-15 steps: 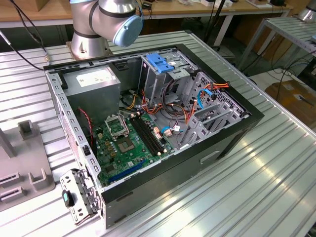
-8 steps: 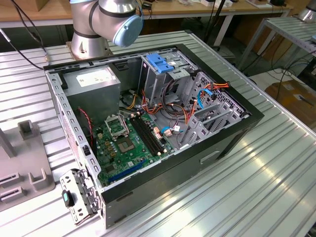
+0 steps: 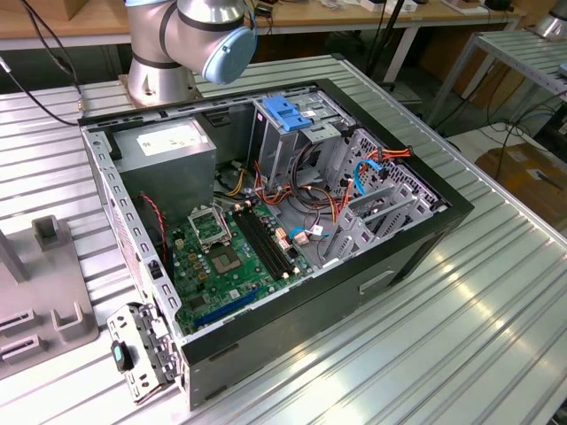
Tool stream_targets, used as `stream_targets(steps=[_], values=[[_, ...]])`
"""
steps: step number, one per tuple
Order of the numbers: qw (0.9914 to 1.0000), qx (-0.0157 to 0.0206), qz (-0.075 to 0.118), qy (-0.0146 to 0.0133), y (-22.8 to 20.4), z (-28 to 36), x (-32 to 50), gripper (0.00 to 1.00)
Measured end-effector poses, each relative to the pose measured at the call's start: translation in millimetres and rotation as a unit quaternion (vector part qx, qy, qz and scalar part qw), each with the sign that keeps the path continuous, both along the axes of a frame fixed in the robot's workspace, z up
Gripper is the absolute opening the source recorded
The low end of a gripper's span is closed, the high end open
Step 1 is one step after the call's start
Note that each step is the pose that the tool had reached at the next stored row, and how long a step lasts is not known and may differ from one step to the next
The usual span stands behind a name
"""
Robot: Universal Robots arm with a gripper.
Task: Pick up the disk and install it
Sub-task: 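Pick up the disk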
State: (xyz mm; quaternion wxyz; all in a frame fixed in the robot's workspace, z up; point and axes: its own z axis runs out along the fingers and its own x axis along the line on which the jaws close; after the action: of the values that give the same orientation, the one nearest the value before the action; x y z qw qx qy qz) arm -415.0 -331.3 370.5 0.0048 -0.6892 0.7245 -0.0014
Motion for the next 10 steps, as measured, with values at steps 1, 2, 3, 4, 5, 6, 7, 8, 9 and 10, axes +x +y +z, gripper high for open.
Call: stream_targets(steps=[1,2,3,4,5,6,7,8,9,10], values=[[1.0,0.0,0.0,0.0,0.0,0.1,0.0,0.35],[1.0,0.0,0.0,0.0,0.0,0.2,0.0,0.35],[1.0,0.0,0.0,0.0,0.0,0.3,0.0,0.35],[1.0,0.0,0.0,0.0,0.0,0.3,0.0,0.35],[1.0,0.0,0.0,0.0,0.0,0.4,0.0,0.35],[1.0,0.0,0.0,0.0,0.0,0.5,0.0,0.35],[1.0,0.0,0.0,0.0,0.0,0.6,0.0,0.35],[1.0,0.0,0.0,0.0,0.0,0.6,0.0,0.35],[1.0,0.0,0.0,0.0,0.0,0.7,0.0,0.35],[1.0,0.0,0.0,0.0,0.0,0.9,0.0,0.35]])
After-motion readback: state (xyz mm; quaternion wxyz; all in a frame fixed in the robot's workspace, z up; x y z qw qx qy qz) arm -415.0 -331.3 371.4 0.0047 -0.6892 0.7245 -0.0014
